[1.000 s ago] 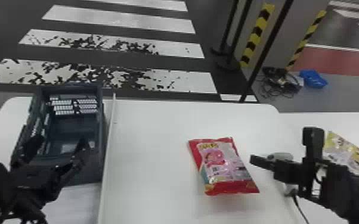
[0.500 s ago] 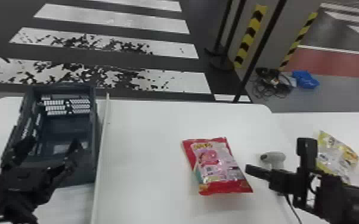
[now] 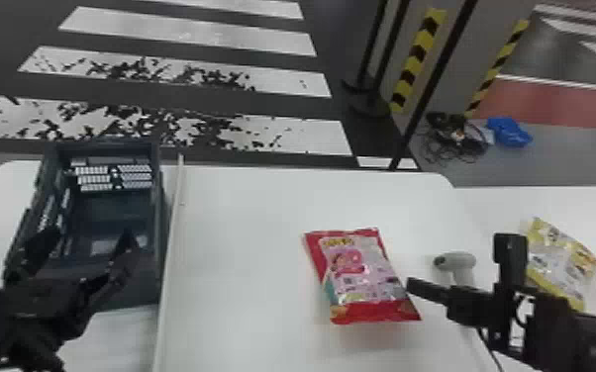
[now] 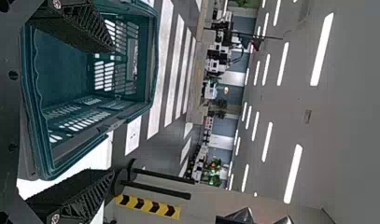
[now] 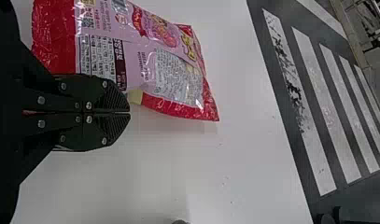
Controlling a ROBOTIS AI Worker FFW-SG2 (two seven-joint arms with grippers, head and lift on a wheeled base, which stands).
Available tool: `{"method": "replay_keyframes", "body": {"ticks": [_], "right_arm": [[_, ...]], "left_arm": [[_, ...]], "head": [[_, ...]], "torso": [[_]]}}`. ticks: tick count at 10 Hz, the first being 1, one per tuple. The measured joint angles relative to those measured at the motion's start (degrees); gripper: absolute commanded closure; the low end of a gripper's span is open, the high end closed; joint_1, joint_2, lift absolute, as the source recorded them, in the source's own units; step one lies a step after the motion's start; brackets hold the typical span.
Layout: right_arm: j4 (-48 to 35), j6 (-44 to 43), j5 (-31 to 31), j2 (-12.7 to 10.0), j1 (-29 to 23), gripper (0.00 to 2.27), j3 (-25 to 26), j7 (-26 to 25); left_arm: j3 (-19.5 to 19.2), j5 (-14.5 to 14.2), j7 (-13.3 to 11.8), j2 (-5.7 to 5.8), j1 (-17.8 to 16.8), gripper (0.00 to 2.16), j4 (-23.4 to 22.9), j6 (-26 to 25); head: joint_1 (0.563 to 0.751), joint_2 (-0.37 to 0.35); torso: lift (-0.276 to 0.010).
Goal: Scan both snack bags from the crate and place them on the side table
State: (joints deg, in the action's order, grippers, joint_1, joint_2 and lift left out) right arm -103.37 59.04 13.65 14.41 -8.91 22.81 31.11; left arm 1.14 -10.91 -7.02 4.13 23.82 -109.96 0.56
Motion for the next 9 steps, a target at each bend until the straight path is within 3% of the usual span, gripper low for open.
{"method": "replay_keyframes", "body": {"ticks": [4, 5, 6, 7, 8, 9], "right_arm": [[-1.15, 0.21, -0.01, -0.25, -0.89, 2.26, 0.31, -0.47], [-1.28, -1.42, -1.17, -0.26, -0.46, 2.06, 0.37, -1.84], [-2.08, -3.01, -1.85, -0.26, 0.19, 1.42, 0.89, -2.98], [-3.36, -3.66, -1.88, -0.25, 0.61, 0.42, 1.74, -3.09], [-5.14, -3.76, -1.39, -0.21, 0.68, 0.15, 2.59, -2.63], [-6.88, -3.5, -0.59, -0.18, 0.3, 0.07, 3.58, -1.63]], "left_arm": [[0.0, -0.08, 0.09, 0.05, 0.0, 0.07, 0.01, 0.0], [0.0, -0.08, 0.09, 0.08, 0.0, 0.07, 0.01, 0.0], [0.0, -0.08, 0.08, 0.07, 0.01, 0.07, 0.0, 0.0], [-0.04, -0.08, 0.08, 0.02, 0.07, 0.07, -0.03, 0.0], [-0.13, -0.08, 0.08, 0.01, 0.19, 0.07, -0.08, 0.0], [-0.3, -0.08, 0.08, 0.01, 0.31, 0.07, -0.14, 0.0]], "head": [[0.695, -0.21], [0.695, -0.22], [0.695, -0.233], [0.695, -0.237], [0.695, -0.241], [0.695, -0.239]], "torso": [[-0.095], [-0.095], [-0.095], [-0.095], [-0.095], [-0.095]]}}
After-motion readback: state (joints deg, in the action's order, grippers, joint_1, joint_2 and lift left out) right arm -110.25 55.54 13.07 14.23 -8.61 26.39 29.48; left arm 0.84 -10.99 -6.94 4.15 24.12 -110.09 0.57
